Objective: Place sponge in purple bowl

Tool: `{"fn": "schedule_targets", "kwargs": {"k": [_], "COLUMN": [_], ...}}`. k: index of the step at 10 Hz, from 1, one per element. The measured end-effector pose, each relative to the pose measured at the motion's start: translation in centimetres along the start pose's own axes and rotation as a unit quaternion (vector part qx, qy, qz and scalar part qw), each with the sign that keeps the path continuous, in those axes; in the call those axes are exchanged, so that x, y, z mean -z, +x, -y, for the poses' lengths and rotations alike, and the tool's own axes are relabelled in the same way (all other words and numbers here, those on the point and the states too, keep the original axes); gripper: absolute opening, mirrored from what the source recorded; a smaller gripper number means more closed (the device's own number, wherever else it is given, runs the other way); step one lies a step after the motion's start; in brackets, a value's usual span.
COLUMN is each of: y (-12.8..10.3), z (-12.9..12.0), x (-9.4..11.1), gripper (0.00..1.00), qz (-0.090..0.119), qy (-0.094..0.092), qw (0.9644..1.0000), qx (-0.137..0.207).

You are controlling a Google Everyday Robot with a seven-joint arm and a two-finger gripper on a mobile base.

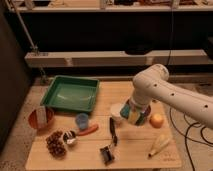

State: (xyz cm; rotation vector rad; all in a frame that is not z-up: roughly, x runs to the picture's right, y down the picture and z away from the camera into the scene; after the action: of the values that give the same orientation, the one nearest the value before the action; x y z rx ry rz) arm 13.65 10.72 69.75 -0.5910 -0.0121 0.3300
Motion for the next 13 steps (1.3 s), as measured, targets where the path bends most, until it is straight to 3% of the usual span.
{"fn": "schedule_targets", "kwargs": {"k": [3,5,8,10,12,13], "y": [0.2,0.9,4.6,7.6,8.2,8.5], "z": [0.1,1.2,7.2,11.9,13.8,13.9], "x": [-0.1,-0.9,-2.3,-2.9,-4.0,-5.0], "gripper": [0.0,0.0,0.0,0.0,0.0,0.0], "qz": [-0.001,-0.002,-0.007,-0.005,0.002,0.008], "qy": [0.0,-0.003,0.006,0.015,0.008,-0.005], "qw": [1.0,0.9996,0.9958,0.9908,0.9878,0.9863], "qx": [-0.002,-0.03,-0.091,-0.135,-0.155,-0.165]}}
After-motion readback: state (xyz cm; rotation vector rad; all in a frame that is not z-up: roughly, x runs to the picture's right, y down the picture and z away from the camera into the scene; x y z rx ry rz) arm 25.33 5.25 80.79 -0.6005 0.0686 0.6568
